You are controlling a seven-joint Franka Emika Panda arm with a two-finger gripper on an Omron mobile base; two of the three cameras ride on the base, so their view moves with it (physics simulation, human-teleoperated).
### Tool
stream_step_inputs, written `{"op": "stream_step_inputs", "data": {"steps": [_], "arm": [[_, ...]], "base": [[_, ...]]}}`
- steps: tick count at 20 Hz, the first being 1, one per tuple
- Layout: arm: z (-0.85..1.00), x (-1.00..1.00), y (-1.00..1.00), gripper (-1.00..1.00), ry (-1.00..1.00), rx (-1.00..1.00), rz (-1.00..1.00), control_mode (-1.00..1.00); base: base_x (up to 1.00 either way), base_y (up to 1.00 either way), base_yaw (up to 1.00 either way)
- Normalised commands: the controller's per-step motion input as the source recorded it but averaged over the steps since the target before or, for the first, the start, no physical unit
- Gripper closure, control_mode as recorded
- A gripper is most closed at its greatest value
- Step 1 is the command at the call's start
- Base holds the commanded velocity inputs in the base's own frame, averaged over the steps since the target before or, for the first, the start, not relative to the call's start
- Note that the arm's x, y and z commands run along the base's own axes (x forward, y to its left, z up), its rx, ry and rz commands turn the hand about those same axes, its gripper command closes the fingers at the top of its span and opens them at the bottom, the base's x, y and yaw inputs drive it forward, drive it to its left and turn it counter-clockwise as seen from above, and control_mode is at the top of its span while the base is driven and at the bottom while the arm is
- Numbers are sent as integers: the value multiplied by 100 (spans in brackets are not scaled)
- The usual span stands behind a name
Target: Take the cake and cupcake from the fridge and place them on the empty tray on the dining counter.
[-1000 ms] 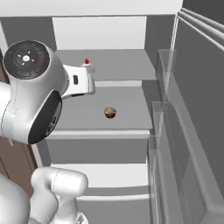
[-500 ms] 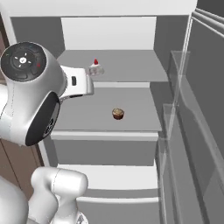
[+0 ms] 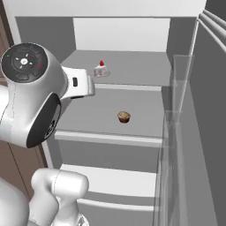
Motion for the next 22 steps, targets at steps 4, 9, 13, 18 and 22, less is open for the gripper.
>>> {"op": "stream_step_inputs", "data": {"steps": [4,9,13,18,22], "arm": [[0,0,0,-100,0,0,0,100],[-1,4,0,-100,1,0,0,-100],[-42,21,0,-100,17,0,-4,-100],[-37,16,0,-100,19,0,-8,-100],[-23,13,0,-100,13,0,-5,-100]], "base": [[34,0,5],[23,0,0],[0,0,0],[0,0,0],[0,0,0]]}}
